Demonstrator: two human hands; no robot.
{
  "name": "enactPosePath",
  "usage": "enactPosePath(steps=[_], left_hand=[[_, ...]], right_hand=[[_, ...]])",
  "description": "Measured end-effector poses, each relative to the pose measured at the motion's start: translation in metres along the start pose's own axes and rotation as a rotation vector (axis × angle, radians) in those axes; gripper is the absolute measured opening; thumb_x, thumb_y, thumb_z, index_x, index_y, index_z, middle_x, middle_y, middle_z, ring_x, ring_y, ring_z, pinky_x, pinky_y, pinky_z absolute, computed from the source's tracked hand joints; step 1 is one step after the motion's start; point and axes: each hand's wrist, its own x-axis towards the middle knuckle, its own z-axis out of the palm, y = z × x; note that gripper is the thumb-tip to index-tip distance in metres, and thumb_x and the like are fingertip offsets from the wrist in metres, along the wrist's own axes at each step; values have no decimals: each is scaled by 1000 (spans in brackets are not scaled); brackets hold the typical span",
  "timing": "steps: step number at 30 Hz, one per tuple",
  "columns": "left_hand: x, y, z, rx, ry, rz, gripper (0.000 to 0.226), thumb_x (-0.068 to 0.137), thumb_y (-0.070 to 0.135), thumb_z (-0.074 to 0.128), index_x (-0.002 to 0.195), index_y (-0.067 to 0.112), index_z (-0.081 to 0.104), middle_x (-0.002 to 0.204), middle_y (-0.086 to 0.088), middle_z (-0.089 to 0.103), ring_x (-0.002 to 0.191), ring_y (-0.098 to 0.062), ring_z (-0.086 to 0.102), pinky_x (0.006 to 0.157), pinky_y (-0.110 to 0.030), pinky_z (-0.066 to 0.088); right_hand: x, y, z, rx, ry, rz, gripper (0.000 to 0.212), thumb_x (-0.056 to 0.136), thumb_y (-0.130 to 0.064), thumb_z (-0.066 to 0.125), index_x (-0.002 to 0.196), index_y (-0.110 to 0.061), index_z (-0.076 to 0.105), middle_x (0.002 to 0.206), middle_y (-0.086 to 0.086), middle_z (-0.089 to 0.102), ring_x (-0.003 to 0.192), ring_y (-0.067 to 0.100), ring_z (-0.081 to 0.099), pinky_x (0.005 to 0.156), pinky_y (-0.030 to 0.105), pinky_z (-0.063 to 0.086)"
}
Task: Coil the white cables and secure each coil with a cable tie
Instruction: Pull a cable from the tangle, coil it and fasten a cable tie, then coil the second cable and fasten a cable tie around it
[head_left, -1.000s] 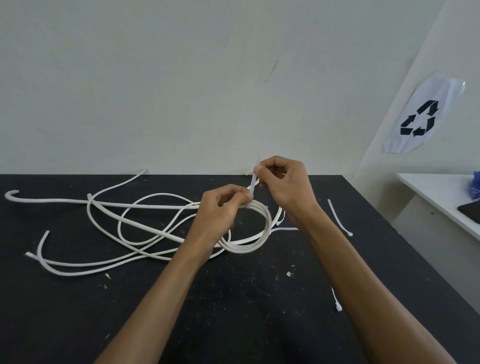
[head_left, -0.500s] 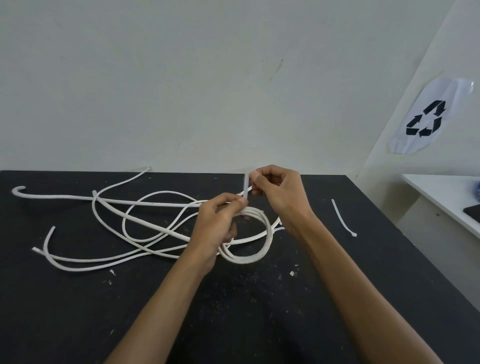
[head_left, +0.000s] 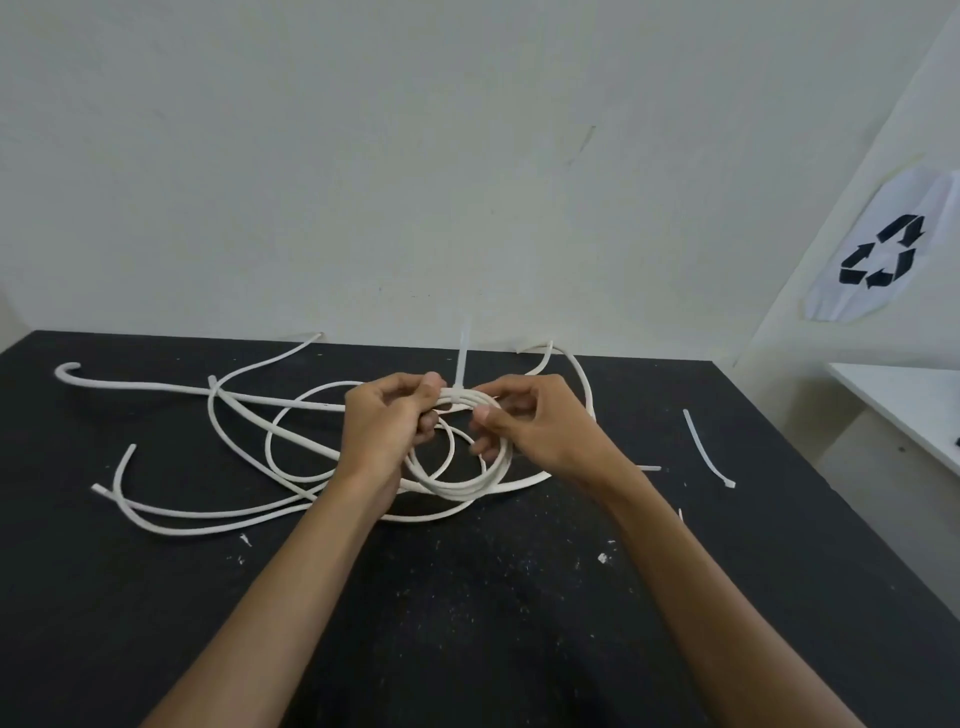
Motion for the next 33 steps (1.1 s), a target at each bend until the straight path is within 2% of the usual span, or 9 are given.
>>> enactPosePath(steps=[4,8,13,16,19,23,26,29,33], left_hand=[[14,0,-19,77,68,83,15,106,8,63,108,10,78,77,-8,74,72,-17,67,68,-22,57],[31,2,-31,307,24,260,39,105,7,62,136,29,64,107,0,76,96,-9,76,83,-21,59],[75,-28,-50,899,-70,328,61,107,29,60,163,29,37,148,-7,60,132,-23,62,109,-47,52],[97,-54,-51,1370,-244,219,64,111,50,39,169,29,21,174,-6,30,161,-25,26,128,-56,26],[106,-70,-49,1575,-349,168,67,110,59,28,169,29,20,178,-2,15,165,-21,7,131,-57,11],[100,-66,-56,1618,-298,263,55,112,52,31,162,30,40,166,1,37,155,-20,31,126,-49,24],[90,-65,-66,1615,-288,316,52,113,48,32,160,32,44,158,2,44,146,-19,41,122,-46,27],[78,-66,-72,1595,-295,294,52,114,46,30,164,34,37,165,3,39,153,-17,33,125,-45,25],[68,-67,-75,1616,-272,284,52,114,45,26,165,36,31,168,5,34,156,-16,30,121,-44,28]], right_hand=[[21,-2,1,-94,-114,33,31,100,-5,72,129,-17,72,95,18,79,85,34,80,75,41,68],[57,9,8,-74,84,31,31,97,-2,75,122,-17,66,87,13,80,77,33,80,74,42,68],[122,38,8,-85,267,68,29,98,2,71,117,-19,66,79,13,79,67,29,79,74,48,68],[153,52,13,-121,330,102,28,99,2,69,118,-18,67,81,13,78,62,20,77,67,38,67],[178,69,19,-166,347,138,26,100,2,67,119,-16,70,79,12,79,56,10,74,63,29,61],[197,90,26,-204,360,166,28,103,1,63,126,-12,72,83,12,78,61,8,76,74,28,65],[195,94,31,-272,318,171,37,105,-2,61,139,-12,68,106,13,78,84,13,78,81,15,58],[185,92,39,-479,190,108,50,106,-14,62,156,-12,54,152,13,61,140,29,57,123,37,40],[177,96,53,-841,-55,106,54,114,-36,45,164,-16,40,177,5,23,160,30,28,125,52,28]])
